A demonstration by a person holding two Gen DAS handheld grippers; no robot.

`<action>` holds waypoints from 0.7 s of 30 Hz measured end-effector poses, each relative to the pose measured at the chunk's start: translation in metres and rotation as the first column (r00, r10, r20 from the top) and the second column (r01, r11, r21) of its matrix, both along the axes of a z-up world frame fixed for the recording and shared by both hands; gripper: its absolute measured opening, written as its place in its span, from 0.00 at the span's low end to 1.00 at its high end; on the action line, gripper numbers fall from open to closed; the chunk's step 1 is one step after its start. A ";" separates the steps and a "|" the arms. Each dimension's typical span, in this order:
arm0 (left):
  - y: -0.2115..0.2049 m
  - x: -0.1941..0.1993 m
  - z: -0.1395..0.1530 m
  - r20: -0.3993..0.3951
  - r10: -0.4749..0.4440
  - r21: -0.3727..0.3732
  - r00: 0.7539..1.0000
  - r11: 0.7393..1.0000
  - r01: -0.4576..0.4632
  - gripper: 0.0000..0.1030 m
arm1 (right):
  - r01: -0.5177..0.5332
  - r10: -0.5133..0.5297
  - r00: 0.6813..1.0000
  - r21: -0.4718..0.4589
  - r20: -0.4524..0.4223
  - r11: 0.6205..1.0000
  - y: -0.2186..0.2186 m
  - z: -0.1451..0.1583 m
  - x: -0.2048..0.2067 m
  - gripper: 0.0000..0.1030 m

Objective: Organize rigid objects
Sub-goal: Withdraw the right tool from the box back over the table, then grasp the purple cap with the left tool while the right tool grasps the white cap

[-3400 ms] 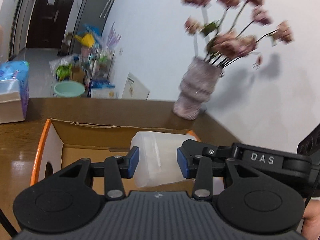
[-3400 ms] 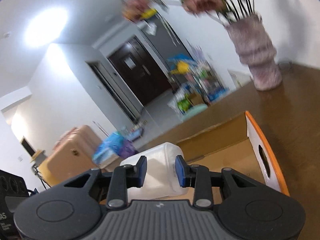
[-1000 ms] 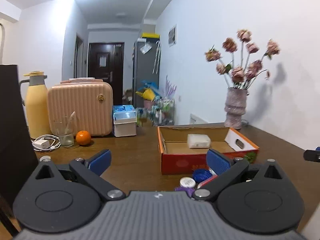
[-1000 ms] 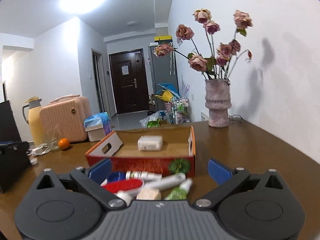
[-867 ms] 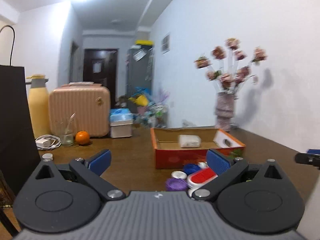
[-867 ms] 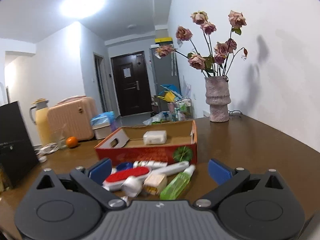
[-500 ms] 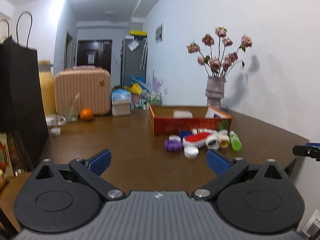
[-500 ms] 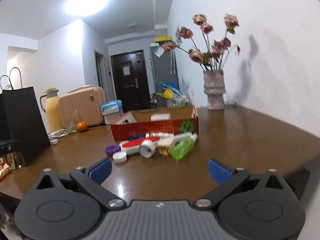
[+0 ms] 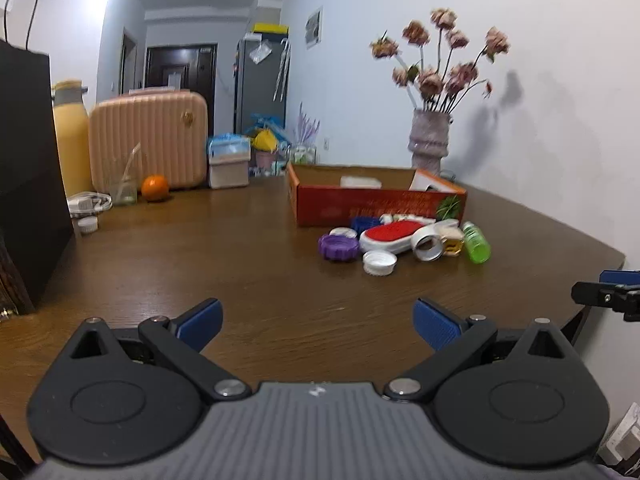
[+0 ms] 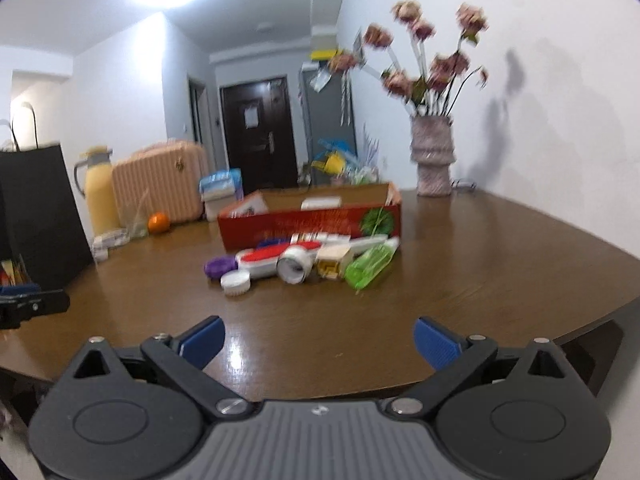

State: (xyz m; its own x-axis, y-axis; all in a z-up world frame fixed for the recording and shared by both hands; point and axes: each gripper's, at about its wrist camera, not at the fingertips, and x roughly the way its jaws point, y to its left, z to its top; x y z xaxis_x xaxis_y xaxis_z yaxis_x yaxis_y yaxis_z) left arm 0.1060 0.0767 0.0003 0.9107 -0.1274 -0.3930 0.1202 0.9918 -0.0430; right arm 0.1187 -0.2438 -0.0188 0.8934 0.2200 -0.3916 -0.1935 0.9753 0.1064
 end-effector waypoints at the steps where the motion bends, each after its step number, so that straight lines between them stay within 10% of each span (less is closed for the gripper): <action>1: 0.001 0.007 -0.002 -0.008 0.003 0.003 1.000 1.000 -0.003 1.00 | -0.007 0.007 1.000 -0.008 -0.008 1.000 0.005 -0.002 0.006 0.96; 21: 0.015 0.145 -0.033 -0.156 -0.021 0.119 0.988 0.992 0.040 1.00 | -0.191 0.179 0.973 -0.071 -0.146 0.979 0.099 -0.030 0.143 0.86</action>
